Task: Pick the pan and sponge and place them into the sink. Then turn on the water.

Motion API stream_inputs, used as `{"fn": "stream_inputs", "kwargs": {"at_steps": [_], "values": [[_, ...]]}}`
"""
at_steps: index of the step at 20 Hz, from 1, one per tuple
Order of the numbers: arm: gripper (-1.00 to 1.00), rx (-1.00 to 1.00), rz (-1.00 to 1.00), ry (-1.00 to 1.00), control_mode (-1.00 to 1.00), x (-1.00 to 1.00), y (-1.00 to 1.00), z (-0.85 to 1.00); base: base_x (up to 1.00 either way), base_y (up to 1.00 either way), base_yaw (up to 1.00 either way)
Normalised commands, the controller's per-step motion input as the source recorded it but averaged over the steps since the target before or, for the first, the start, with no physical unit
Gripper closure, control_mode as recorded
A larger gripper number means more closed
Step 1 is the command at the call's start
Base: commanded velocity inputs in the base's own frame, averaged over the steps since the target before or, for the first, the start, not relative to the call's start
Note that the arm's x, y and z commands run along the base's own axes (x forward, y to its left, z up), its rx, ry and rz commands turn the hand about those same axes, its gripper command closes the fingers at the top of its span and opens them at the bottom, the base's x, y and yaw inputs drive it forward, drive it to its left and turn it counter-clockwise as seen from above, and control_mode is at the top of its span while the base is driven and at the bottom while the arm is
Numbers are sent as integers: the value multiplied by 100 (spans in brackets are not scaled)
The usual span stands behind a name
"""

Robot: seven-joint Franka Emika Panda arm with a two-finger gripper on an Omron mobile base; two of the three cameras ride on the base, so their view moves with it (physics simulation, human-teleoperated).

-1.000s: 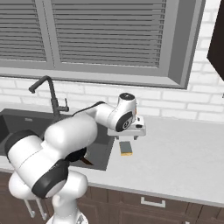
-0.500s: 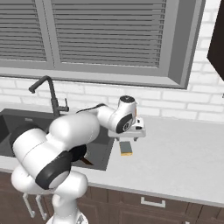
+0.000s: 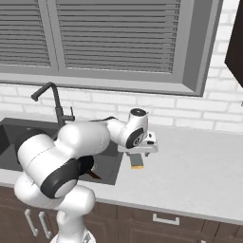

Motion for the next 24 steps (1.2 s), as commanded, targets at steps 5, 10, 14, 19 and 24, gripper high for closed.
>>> {"fn": "stream_inputs", "kwargs": {"at_steps": [5, 10, 14, 19, 24], "values": [[-100, 0, 0, 0, -100, 0, 6, -17, 0, 0, 0], [-100, 0, 0, 0, -100, 0, 10, -16, 0, 0, 0], [-100, 0, 0, 0, -100, 0, 5, -13, 0, 0, 0], [-100, 0, 0, 0, -100, 2, 0, -8, 0, 0, 0], [-100, 0, 0, 0, -100, 7, 0, -11, 0, 0, 0]]}}
